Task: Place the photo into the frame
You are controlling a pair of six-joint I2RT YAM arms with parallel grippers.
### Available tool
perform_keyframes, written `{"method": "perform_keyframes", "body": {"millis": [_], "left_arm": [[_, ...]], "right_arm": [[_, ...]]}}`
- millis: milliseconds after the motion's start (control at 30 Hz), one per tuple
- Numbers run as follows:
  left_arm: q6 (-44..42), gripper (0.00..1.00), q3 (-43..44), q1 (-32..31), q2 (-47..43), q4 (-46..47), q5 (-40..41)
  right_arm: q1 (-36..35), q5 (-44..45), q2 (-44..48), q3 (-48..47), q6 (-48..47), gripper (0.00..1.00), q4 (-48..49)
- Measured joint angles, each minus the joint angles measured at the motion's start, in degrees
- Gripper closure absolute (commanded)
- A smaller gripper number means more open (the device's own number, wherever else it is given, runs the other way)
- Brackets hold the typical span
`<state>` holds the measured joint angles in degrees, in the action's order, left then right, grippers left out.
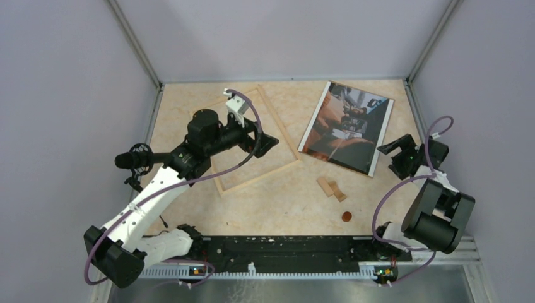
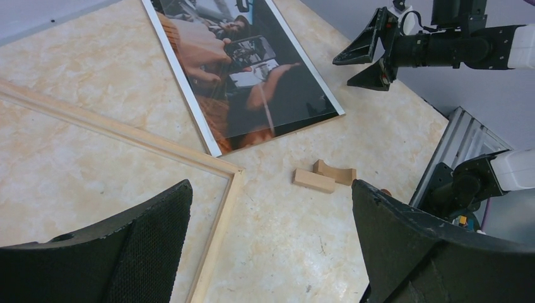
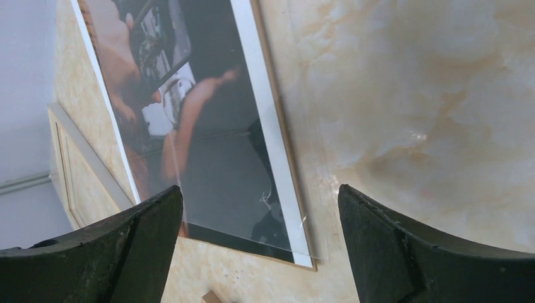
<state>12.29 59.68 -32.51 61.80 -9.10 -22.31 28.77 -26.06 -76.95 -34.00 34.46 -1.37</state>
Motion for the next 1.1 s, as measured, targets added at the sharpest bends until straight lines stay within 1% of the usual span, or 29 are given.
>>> {"method": "perform_keyframes", "body": {"millis": [167,367,433,567,667,733,967,1100], "left_arm": [[0.31,0.02,0.0,-0.26,0.85,0.07,-0.92],[0.87,0.02,-0.22,-0.26,2.12,0.02,-1.07],[1.07,0.02,-0.22,-0.28,2.25,0.02,-1.11],[1.16,0.02,-0.22,-0.28,2.62,0.02,-1.31],[1.29,0.02,-0.22,-0.26,2.91,0.04,-1.36],[1.33,0.02,-0.22,-0.28,3.1,0.02,-1.44],[1.66,0.02,-0.24,-0.28,3.43,0.04,-2.16],[2.38,0.02,-0.28,-0.28,3.65,0.09,-2.62]], "right_arm": [[2.21,-3.85,-3.61,1.77,0.37,0.18,5.01],[3.91,-10.34,-9.51,3.63,2.99,0.24,14.62],[4.04,-12.5,-11.5,3.91,4.39,0.3,18.27],[4.11,-16.35,-14.75,5.44,7.45,0.35,25.22],[4.2,-18.12,-14.93,7.06,9.81,0.38,29.31],[4.37,-18.6,-14.84,7.23,10.75,0.4,30.32],[4.39,-20.41,-11.67,7.82,14.95,0.44,36.2],[4.39,-21.55,-12.13,9.31,19.61,0.45,43.23]]}}
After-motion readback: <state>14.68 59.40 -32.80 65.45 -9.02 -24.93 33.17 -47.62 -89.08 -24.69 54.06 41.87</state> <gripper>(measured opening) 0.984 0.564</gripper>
